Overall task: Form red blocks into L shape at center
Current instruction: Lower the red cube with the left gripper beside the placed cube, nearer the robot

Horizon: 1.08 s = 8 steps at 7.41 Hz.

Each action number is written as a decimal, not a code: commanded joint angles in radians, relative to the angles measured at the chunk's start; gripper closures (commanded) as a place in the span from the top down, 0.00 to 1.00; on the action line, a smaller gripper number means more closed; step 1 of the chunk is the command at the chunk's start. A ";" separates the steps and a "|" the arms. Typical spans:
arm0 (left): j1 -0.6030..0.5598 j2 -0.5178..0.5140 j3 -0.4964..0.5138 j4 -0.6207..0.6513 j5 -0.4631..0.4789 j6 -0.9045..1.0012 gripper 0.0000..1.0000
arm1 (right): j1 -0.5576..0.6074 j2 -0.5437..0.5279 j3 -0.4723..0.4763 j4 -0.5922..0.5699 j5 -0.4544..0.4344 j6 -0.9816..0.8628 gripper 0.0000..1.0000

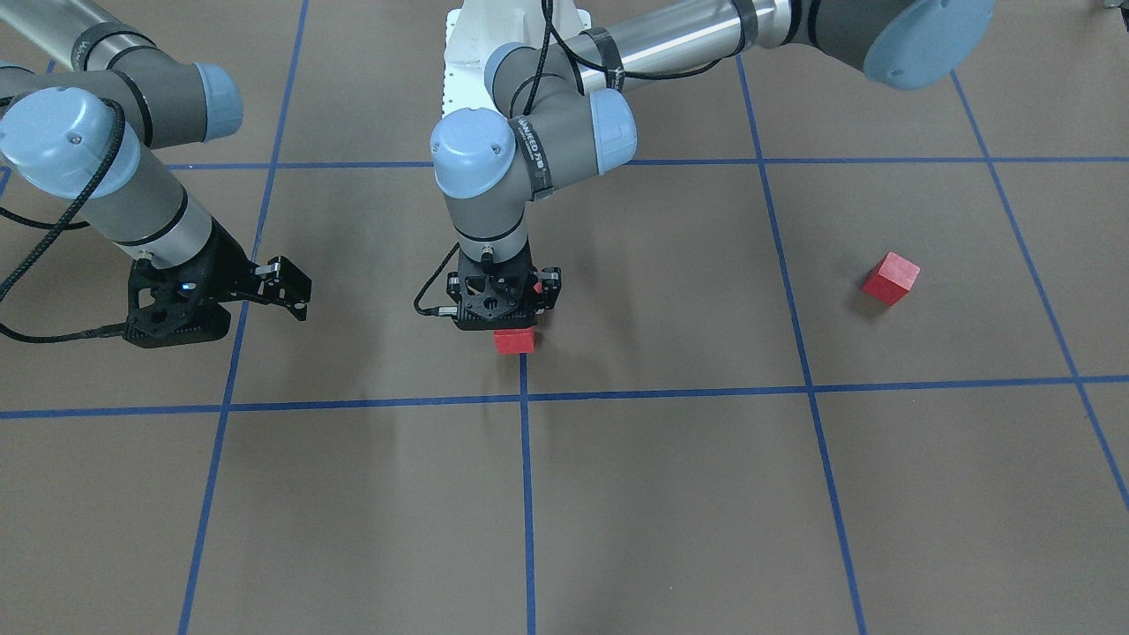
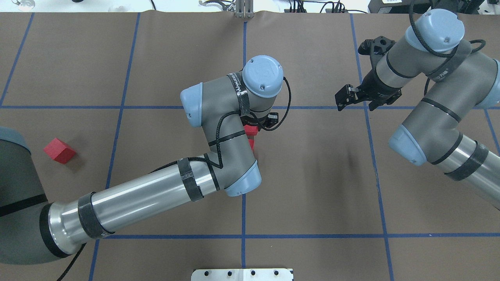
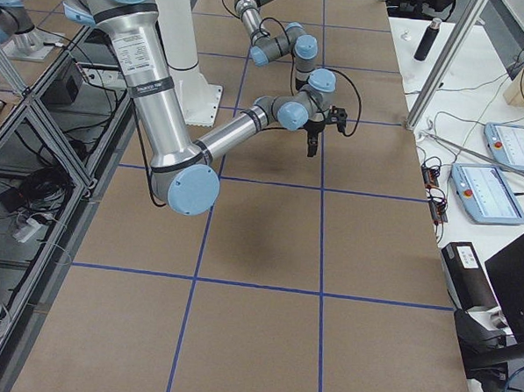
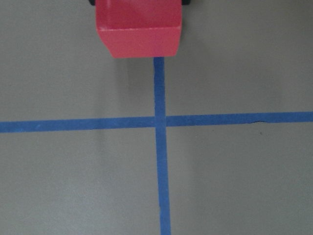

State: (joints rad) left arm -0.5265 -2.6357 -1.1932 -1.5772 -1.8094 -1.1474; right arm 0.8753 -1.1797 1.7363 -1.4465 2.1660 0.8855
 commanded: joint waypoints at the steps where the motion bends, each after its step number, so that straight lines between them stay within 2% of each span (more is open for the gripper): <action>1: 0.000 0.005 0.000 0.000 -0.001 -0.001 0.00 | -0.002 0.000 -0.006 0.000 0.000 0.000 1.00; 8: -0.001 0.014 -0.005 0.002 -0.040 -0.011 0.00 | -0.003 0.000 -0.006 0.000 0.000 0.000 1.00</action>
State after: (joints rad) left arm -0.5269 -2.6248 -1.1972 -1.5754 -1.8367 -1.1584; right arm 0.8729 -1.1796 1.7303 -1.4466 2.1660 0.8847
